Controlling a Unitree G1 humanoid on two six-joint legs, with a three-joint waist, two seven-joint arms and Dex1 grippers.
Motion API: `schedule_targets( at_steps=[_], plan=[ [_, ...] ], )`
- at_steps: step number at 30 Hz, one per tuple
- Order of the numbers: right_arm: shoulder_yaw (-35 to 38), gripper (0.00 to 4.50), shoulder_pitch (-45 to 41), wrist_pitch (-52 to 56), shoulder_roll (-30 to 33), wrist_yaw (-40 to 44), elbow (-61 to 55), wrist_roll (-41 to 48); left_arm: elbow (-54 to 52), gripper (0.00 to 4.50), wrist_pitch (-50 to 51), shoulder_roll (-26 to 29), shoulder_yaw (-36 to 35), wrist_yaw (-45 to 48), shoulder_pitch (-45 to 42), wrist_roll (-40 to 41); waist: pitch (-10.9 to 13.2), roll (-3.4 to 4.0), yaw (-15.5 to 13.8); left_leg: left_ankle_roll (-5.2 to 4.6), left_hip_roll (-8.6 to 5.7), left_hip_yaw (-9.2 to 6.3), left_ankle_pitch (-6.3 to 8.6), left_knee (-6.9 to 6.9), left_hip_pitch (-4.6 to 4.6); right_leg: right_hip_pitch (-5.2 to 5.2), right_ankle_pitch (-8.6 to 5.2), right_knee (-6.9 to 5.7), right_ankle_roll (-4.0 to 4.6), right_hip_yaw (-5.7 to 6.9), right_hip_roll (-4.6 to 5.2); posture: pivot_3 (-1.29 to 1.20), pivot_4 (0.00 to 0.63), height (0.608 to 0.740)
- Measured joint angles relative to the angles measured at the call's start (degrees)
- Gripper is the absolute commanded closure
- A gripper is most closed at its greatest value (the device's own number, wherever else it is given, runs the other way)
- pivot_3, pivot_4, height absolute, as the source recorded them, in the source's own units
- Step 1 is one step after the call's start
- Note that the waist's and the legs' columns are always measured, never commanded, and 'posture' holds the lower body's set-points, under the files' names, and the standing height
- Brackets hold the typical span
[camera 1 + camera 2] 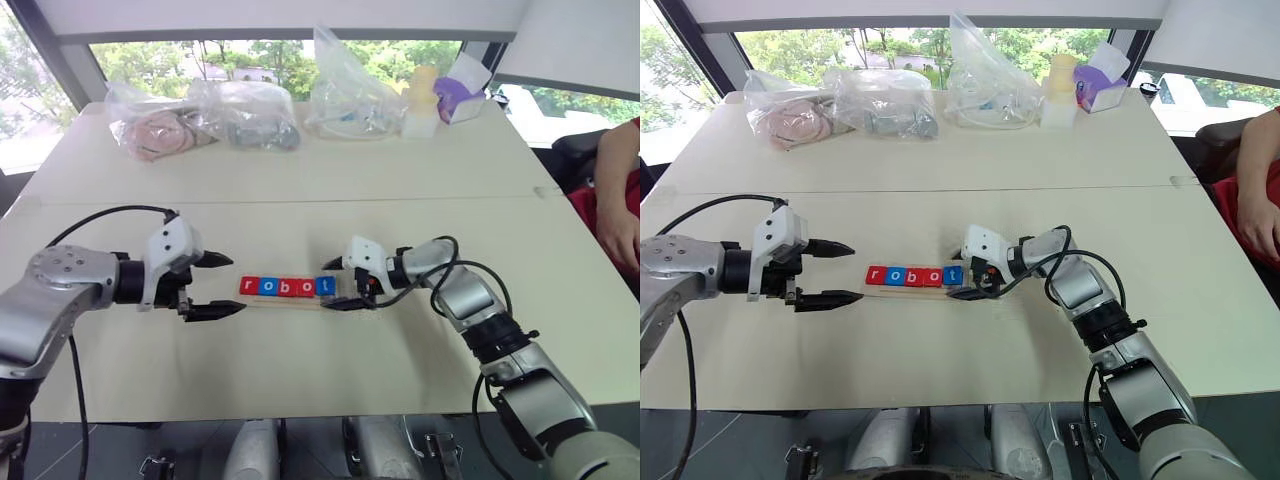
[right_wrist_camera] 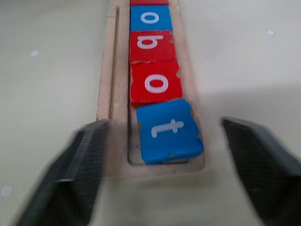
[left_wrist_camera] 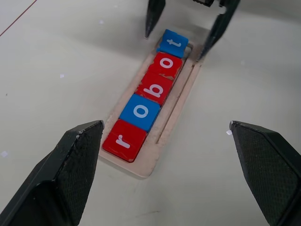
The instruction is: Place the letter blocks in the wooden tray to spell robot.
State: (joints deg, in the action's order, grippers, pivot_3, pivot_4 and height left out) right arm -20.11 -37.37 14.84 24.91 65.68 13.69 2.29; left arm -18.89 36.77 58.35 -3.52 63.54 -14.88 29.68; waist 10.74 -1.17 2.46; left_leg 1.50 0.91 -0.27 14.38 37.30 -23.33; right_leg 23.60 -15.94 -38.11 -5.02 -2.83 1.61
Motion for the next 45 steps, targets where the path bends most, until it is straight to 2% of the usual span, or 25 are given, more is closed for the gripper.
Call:
schedule_targets(
  at_steps=[6,9,13,21,38,45],
  plan=[
    [5.04,0.10,-0.73,3.58,1.28,0.30,-2.30,4.41,0.63,0.00,-0.06,-0.04,0.01,0.12,-0.01,-0.44,0.00,0.00,-0.07,0.00,0.00,0.00,0.00,0.00,-0.01,-0.01,0.00,0.01,0.00,0.00,0.02,0.00,0.150,0.735],
    [7.29,0.10,-2.50,3.03,-0.26,-4.23,-0.21,4.64,0.75,0.00,-0.07,-0.39,0.07,0.15,-0.15,-0.44,0.00,0.00,0.16,0.00,0.01,0.01,0.00,-0.01,0.03,0.00,0.00,-0.01,0.01,0.00,0.00,0.00,0.150,0.735],
    [6.74,0.10,-3.84,-1.13,-1.33,-8.81,7.19,1.09,0.79,0.00,-0.05,-1.14,0.66,0.14,-0.56,-0.45,0.00,0.00,0.07,0.00,0.00,0.02,0.00,-0.01,0.00,0.00,0.00,0.00,0.01,0.00,-0.01,0.00,0.150,0.735],
    [4.69,0.10,-4.04,-7.31,-2.83,-8.66,14.94,-1.57,0.66,0.00,0.09,-1.15,0.67,0.00,-0.22,-0.43,0.00,0.00,0.12,0.00,-0.01,0.02,0.00,-0.02,-0.02,0.04,0.01,-0.01,0.00,-0.01,0.02,0.00,0.150,0.735],
    [4.77,0.10,0.28,-4.38,-2.65,-5.83,5.70,-0.90,-0.03,0.00,0.45,-1.24,0.59,-1.28,1.49,-0.33,0.00,0.00,0.06,0.00,0.00,0.00,0.00,-0.02,-0.01,0.02,0.01,-0.01,0.00,-0.01,0.02,0.00,0.150,0.735],
    [5.45,0.10,0.63,-4.53,-2.72,-8.75,5.94,-1.01,0.24,0.00,0.65,-1.89,0.53,-1.45,0.58,-0.16,0.00,0.00,0.05,0.00,0.00,0.01,0.00,-0.01,-0.01,0.02,0.01,-0.03,0.00,-0.01,0.01,0.00,0.150,0.735]
  ],
)
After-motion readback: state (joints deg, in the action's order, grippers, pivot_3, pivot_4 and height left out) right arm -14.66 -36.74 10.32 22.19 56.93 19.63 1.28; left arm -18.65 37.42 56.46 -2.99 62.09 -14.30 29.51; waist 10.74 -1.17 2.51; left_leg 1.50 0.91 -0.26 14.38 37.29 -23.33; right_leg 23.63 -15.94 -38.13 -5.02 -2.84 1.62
